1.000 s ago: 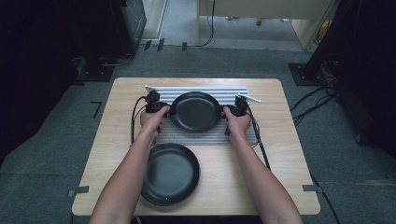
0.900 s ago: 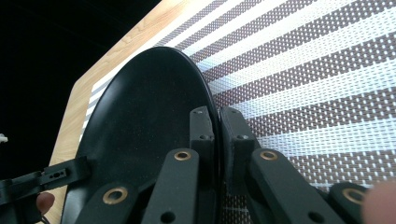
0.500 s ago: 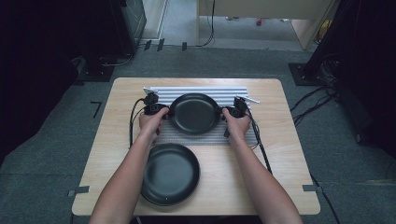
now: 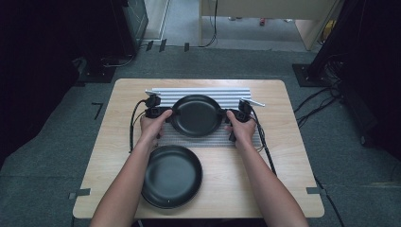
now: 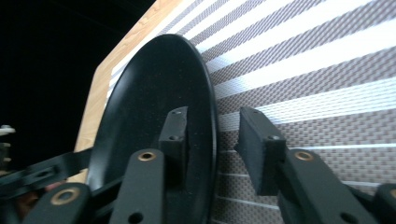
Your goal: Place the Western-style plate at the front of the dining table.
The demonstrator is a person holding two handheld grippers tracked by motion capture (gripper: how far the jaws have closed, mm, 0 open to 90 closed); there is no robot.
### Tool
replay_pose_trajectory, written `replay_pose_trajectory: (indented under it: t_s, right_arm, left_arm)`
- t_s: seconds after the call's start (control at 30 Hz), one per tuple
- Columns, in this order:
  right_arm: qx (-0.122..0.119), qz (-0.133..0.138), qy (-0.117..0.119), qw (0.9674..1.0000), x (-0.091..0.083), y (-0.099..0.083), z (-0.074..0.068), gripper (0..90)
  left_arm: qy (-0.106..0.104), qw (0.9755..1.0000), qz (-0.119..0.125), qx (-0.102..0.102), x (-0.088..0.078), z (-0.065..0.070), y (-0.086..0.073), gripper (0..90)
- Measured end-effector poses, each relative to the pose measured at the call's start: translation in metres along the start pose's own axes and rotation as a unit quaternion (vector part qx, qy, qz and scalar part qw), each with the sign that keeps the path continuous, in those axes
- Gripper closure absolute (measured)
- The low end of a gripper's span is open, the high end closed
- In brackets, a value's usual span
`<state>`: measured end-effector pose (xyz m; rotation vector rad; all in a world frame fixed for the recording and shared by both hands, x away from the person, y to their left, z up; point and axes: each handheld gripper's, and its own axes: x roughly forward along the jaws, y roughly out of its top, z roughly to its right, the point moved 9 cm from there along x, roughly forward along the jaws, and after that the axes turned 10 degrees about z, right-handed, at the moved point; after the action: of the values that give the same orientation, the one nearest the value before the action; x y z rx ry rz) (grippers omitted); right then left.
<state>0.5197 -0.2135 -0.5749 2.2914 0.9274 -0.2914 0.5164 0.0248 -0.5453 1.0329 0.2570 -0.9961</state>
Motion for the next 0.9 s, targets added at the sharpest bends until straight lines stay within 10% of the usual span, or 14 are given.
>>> replay_pose_trajectory:
  t_s: [0.3,0.53,0.9]
  right_arm:
    - [-0.124,0.008,-0.039,0.9914,-0.018,0.001,0.006,52.5]
    - [-0.226,0.003,-0.061,0.9721,-0.038,-0.004,-0.006,37.8]
    - [-0.28,0.034,-0.073,0.9565,-0.075,-0.005,-0.017,34.1]
  left_arm:
    - [0.004,0.9984,0.033,0.045,-0.03,0.005,-0.002,15.6]
    - [0.01,0.9957,0.055,0.074,-0.055,0.01,-0.012,15.0]
    - [0.019,0.9926,0.089,0.081,-0.093,0.009,-0.028,14.4]
